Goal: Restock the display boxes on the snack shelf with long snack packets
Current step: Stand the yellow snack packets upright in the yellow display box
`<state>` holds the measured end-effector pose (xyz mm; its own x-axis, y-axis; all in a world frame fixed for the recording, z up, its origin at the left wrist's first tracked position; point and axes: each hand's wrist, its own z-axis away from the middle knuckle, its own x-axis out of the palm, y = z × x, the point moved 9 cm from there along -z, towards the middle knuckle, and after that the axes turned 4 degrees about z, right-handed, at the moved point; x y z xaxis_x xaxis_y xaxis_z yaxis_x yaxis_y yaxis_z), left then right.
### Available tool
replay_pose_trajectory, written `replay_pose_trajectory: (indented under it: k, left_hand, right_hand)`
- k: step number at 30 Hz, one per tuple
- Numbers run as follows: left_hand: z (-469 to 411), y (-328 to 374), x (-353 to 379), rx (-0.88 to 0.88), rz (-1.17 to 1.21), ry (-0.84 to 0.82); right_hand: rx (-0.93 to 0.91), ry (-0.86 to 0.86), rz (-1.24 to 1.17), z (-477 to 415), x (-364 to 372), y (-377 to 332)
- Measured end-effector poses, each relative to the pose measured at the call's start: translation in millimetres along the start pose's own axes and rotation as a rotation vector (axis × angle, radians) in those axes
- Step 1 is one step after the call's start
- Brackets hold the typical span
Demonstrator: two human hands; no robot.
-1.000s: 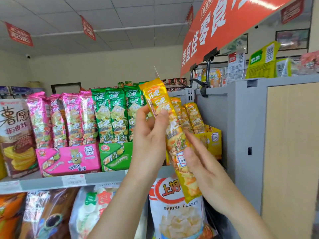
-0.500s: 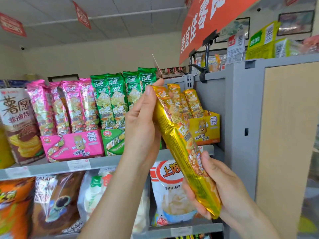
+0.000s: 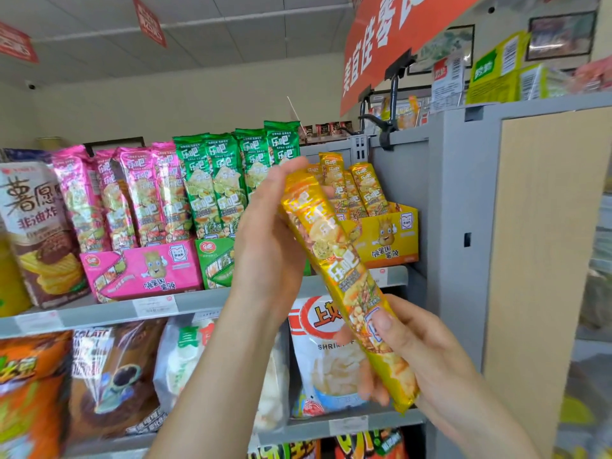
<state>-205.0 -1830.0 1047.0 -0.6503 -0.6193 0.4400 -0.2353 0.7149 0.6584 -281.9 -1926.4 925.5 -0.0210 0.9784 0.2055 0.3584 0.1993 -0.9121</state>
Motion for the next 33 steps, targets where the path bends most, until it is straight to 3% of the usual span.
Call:
replay_pose_trajectory:
  k: [8,11,15,18,26,33]
  left_hand:
    - [6.7,30.5,-33.7,0.134,-0.444,0.116]
    - [13.6,44.1,-33.0,0.238,-0.511,0.101]
    - [25.3,68.2,-19.1,0.47,-0.897,0.069]
    - [29.4,77.2,-17.8,0.528,-1.051,0.08]
    - [38.7,66.9,-18.6,0.453,-1.063,0.111]
    - [44.2,37.3,-33.2,0.193,-0.647,0.082]
  right_hand:
    - [-0.362,0.391,0.582,20.8,-17.6,-39.7]
    - [-0.462,0.474,0.671,27.6,-13.1,-49.7]
    - [-0.546,0.543,0.743,34.2,-8.5,-52.8]
    - [-0.595,0.578,0.795,37.4,-1.2,-56.5]
    - [-0.669,0.643,0.82,43.1,14.6,-51.8]
    - [-0.58,0.642,0.695,35.8,20.4,-35.6]
